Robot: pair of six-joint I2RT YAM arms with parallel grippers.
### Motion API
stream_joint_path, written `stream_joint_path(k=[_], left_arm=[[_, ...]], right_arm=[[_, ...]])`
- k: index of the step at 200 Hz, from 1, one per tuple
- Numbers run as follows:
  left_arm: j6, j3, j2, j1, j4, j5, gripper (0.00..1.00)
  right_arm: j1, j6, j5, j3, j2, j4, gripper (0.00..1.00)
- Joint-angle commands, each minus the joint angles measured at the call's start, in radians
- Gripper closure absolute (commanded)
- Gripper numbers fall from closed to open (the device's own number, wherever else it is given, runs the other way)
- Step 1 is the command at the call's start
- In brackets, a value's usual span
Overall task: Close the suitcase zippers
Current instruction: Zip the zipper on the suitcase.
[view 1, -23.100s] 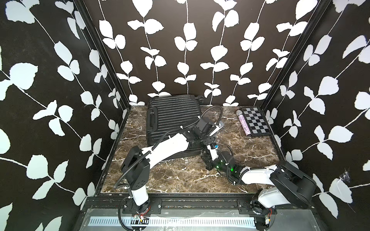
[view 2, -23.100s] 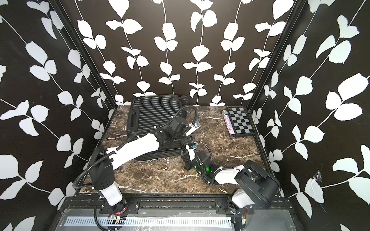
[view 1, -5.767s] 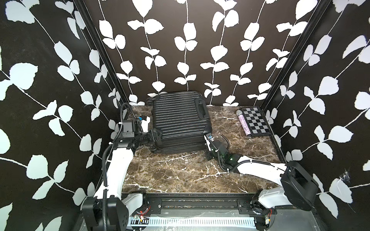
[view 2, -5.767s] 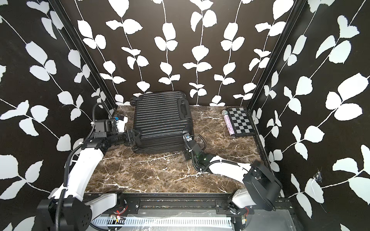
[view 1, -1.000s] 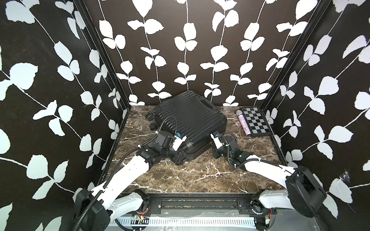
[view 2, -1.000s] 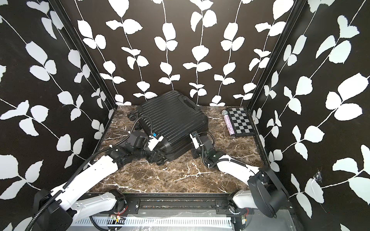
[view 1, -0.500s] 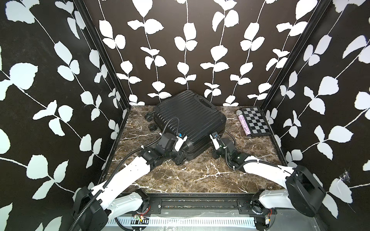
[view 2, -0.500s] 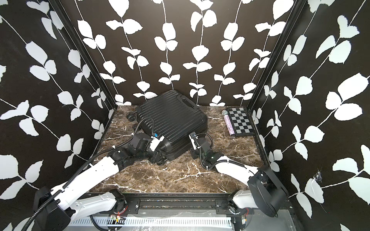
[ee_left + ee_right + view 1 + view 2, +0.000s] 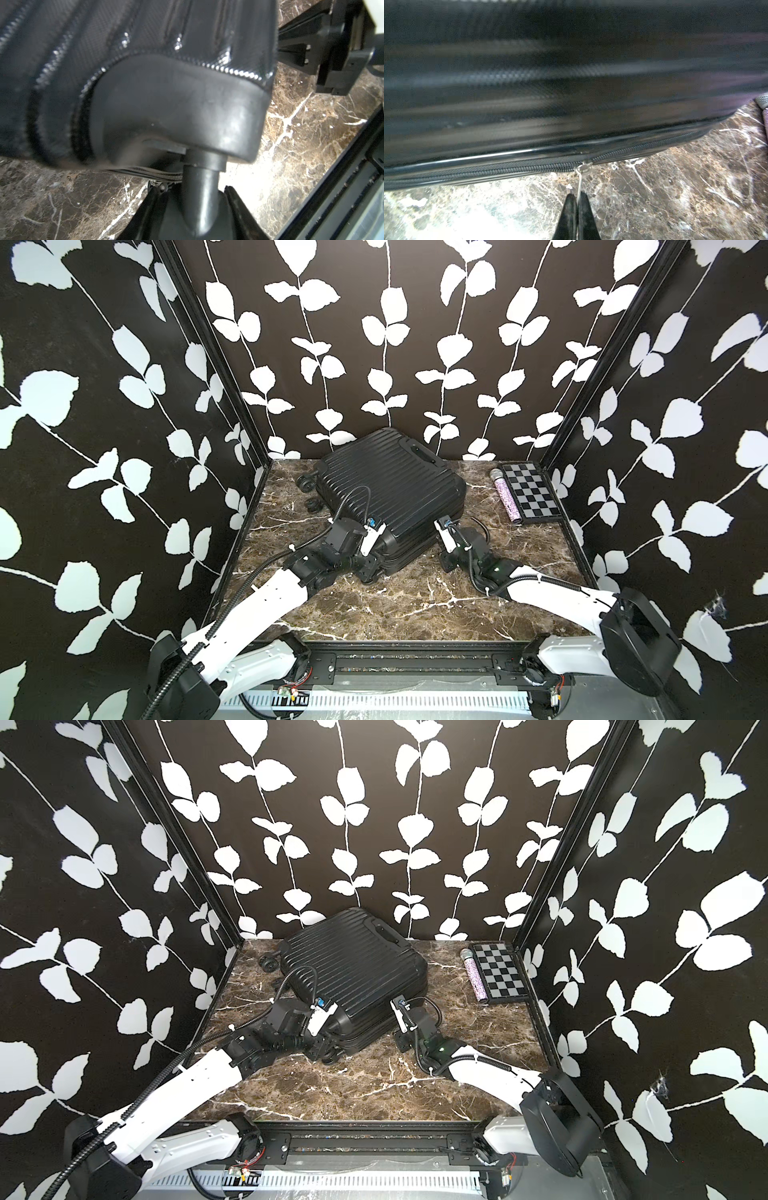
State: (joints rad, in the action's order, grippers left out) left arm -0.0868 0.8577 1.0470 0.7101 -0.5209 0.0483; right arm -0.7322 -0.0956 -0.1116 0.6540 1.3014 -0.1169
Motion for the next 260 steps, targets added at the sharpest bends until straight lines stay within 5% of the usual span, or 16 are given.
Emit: stream_joint_path(k=[1, 85, 152, 260], left_arm=[[-0.162, 0.044, 0.004, -0.044, 0.209, -0.092, 1.0], [-0.207, 0.057, 0.058, -0.044, 0.262, 0.005, 1.0], [-0.153, 0.056, 0.016, -0.044, 0.184, -0.068, 1.0], [-0.119, 0.049, -0.021, -0.044, 0.131, -0.109, 1.0]], right_arm=[[-0.034, 0.038, 0.263, 0.001, -0.042, -0.017, 1.0], [-0.085, 0.071, 0.407, 0.038, 0.008, -0.033, 1.0], [-0.023, -0.036, 0.009, 0.081, 0.03, 0.095, 1.0], [0.098, -0.152, -0.026, 0.098, 0.04, 0.132, 1.0]])
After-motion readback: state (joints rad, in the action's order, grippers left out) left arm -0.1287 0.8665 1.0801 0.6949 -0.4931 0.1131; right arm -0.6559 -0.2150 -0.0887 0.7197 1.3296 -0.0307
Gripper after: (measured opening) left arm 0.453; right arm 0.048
